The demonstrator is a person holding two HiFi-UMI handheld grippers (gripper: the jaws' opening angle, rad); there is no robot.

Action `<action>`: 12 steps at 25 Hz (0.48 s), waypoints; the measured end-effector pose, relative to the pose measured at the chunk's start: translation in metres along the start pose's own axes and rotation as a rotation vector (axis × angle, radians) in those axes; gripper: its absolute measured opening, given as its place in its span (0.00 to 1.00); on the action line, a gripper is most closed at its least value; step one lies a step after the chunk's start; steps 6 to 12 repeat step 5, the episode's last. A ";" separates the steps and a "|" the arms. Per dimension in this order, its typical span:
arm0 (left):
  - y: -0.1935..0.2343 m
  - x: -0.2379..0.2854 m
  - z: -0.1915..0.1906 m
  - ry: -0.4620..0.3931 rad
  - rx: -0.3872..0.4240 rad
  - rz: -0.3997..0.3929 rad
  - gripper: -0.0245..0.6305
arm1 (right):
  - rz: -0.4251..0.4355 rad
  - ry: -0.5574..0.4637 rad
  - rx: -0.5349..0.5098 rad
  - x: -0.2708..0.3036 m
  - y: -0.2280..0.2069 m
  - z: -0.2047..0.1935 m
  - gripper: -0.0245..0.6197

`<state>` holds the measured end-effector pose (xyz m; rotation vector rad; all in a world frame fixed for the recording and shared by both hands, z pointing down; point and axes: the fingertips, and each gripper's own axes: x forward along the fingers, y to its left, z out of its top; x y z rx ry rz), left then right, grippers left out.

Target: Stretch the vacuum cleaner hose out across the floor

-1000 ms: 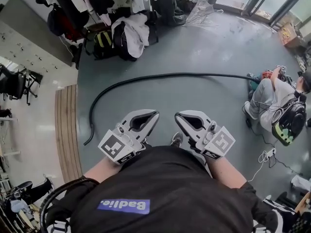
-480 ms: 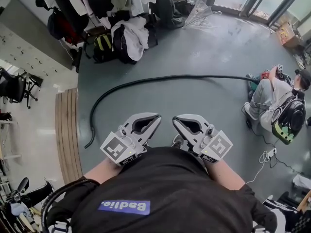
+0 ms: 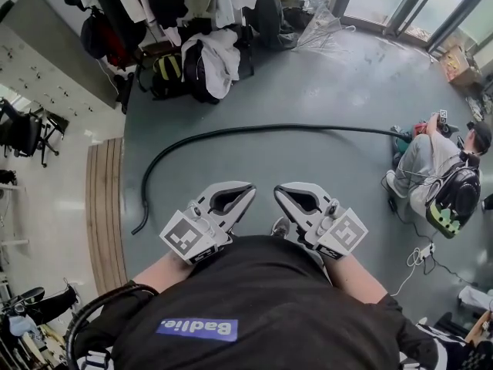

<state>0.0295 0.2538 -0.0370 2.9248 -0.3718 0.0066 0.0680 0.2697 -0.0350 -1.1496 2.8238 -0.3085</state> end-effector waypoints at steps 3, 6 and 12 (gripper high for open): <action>-0.001 -0.003 0.001 0.004 -0.001 0.008 0.05 | 0.011 -0.005 0.001 0.002 0.004 0.002 0.05; -0.001 -0.005 0.002 0.016 -0.002 0.017 0.05 | 0.017 -0.006 0.000 0.004 0.007 0.002 0.05; -0.001 -0.005 0.002 0.016 -0.002 0.017 0.05 | 0.017 -0.006 0.000 0.004 0.007 0.002 0.05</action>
